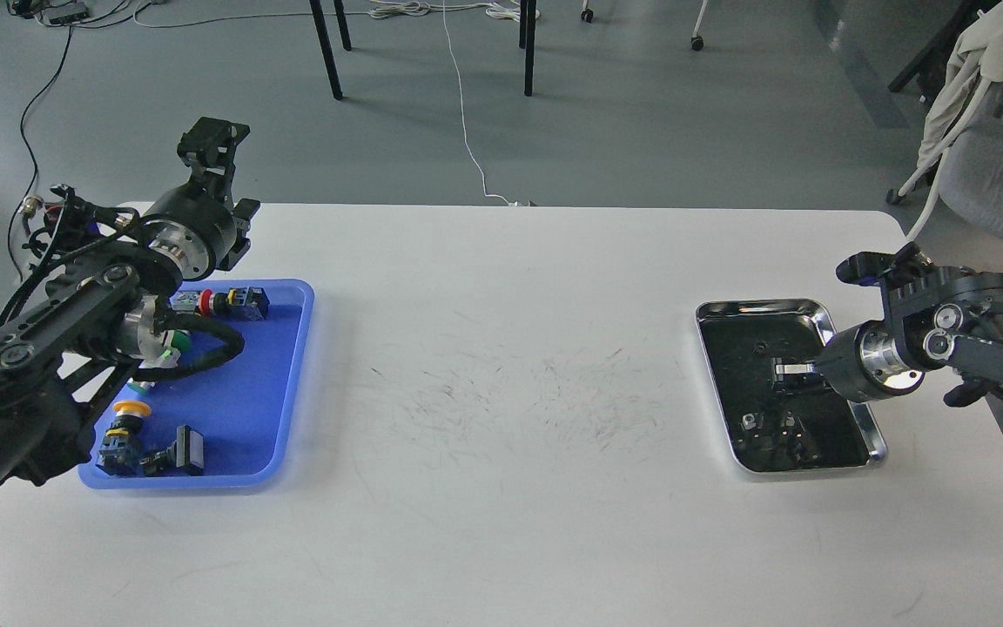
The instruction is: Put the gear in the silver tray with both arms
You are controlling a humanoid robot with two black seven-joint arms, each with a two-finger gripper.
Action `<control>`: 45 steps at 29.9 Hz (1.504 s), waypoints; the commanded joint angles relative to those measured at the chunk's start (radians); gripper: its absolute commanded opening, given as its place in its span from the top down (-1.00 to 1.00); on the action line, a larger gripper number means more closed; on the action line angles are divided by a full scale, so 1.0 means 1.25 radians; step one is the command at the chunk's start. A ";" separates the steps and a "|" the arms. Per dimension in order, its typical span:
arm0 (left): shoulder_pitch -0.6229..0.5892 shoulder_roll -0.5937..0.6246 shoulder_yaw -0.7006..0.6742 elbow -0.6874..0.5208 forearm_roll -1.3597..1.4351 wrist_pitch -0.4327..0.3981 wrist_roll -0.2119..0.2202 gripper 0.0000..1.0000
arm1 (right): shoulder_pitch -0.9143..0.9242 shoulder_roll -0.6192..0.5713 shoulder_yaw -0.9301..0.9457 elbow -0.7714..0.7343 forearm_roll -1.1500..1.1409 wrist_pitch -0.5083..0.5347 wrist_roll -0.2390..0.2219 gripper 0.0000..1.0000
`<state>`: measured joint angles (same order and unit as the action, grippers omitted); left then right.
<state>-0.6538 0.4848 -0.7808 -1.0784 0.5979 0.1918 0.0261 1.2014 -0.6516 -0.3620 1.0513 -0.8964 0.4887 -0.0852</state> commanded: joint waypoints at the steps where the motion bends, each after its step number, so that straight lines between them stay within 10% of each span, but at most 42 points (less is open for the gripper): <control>1: -0.001 0.001 0.000 0.000 0.000 0.000 0.000 -0.96 | 0.002 0.002 0.000 0.002 0.000 0.000 -0.001 0.44; 12: -0.001 0.001 0.000 0.000 0.000 0.000 0.000 -0.96 | 0.016 0.005 0.022 0.034 0.005 0.000 -0.002 -0.35; 25: 0.000 0.002 0.001 0.002 0.000 0.000 0.000 -0.96 | 0.024 -0.038 0.310 -0.025 0.059 0.000 -0.010 -0.73; 35: -0.003 -0.015 -0.004 0.031 -0.003 0.009 -0.001 -0.96 | 0.002 0.082 0.649 -0.449 0.705 0.000 -0.004 -0.85; 45: -0.011 -0.121 -0.045 0.170 -0.135 -0.001 -0.005 -0.96 | -0.352 0.083 0.823 -0.197 0.992 0.000 0.003 -0.89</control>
<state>-0.6673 0.3725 -0.8254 -0.9289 0.4983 0.1923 0.0252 0.8978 -0.5474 0.5592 0.6849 0.3342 0.4885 -0.0842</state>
